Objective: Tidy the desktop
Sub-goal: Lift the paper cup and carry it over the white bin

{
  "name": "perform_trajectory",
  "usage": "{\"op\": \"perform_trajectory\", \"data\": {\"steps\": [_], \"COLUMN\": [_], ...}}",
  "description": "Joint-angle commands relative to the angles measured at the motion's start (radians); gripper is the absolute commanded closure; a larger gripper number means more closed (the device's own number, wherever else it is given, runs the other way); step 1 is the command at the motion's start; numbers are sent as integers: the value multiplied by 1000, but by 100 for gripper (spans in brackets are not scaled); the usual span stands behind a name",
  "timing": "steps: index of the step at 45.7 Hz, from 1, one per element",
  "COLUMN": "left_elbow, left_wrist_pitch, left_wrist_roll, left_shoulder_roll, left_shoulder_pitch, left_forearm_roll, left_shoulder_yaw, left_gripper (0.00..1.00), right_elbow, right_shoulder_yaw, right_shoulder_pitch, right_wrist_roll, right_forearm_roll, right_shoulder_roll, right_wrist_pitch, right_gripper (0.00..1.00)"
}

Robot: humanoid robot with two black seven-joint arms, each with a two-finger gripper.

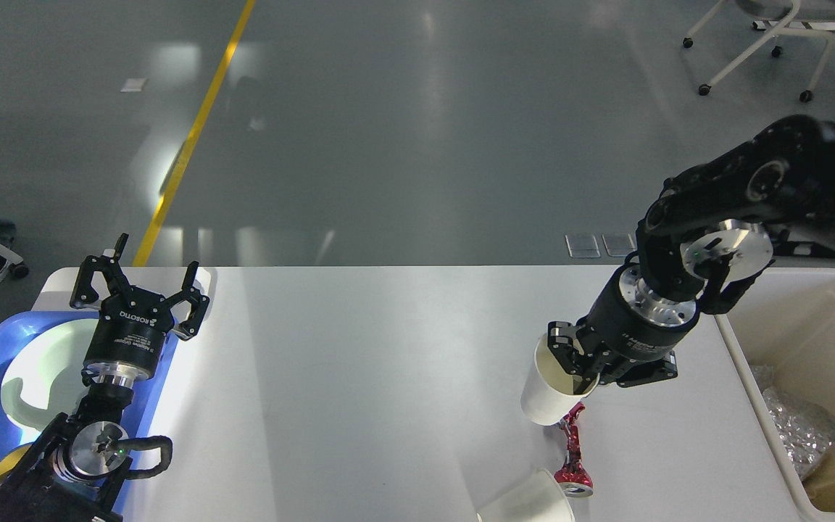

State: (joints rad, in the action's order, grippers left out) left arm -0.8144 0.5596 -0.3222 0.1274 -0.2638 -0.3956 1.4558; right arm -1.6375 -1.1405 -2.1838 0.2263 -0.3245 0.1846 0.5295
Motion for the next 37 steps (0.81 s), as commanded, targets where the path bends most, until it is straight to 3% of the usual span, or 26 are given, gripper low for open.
{"op": "perform_trajectory", "data": {"steps": [1, 10, 26, 37], "left_elbow": [0, 0, 0, 0], "left_wrist_pitch": [0, 0, 0, 0], "left_wrist_roll": [0, 0, 0, 0], "left_shoulder_roll": [0, 0, 0, 0], "left_shoulder_pitch": [0, 0, 0, 0], "left_forearm_roll": [0, 0, 0, 0], "left_shoulder_yaw": [0, 0, 0, 0], "left_gripper": [3, 3, 3, 3], "right_elbow": [-39, -51, -27, 148], "right_shoulder_yaw": [-73, -130, -211, -332], "right_shoulder_pitch": [-146, -275, -261, -96], "right_wrist_roll": [-1, -1, -5, -5], "right_forearm_roll": [5, 9, 32, 39], "right_shoulder_roll": [42, 69, 85, 263], "right_wrist_pitch": [50, 165, 139, 64], "right_gripper": [100, 100, 100, 100]}}
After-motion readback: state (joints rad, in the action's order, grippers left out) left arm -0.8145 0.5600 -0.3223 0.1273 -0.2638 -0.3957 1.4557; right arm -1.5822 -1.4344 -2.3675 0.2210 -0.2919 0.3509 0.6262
